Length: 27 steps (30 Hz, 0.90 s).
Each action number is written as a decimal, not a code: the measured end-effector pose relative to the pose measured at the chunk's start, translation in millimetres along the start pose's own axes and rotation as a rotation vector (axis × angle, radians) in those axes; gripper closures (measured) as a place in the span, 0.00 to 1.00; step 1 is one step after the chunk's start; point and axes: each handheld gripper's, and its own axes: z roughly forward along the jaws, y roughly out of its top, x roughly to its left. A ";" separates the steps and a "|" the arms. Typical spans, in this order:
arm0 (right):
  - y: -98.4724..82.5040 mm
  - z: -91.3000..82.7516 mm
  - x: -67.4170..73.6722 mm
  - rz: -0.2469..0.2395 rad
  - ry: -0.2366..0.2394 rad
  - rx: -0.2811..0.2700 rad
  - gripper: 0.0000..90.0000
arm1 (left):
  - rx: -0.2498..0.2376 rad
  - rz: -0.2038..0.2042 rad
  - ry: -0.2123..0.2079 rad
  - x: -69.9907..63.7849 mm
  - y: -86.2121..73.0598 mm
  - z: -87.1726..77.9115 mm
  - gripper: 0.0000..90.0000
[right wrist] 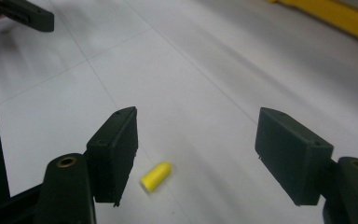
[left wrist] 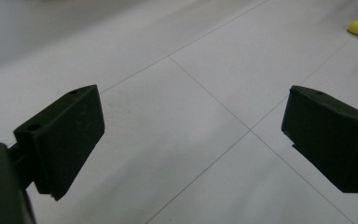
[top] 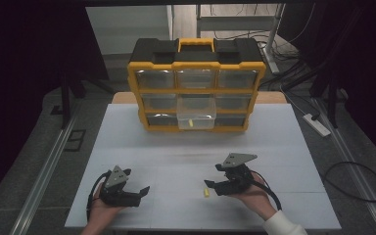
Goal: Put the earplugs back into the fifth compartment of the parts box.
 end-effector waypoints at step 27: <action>-16.5 38.3 19.2 -0.116 0.005 0.243 0.48 | 0.005 0.005 -0.006 -0.3 -0.3 0.3 0.07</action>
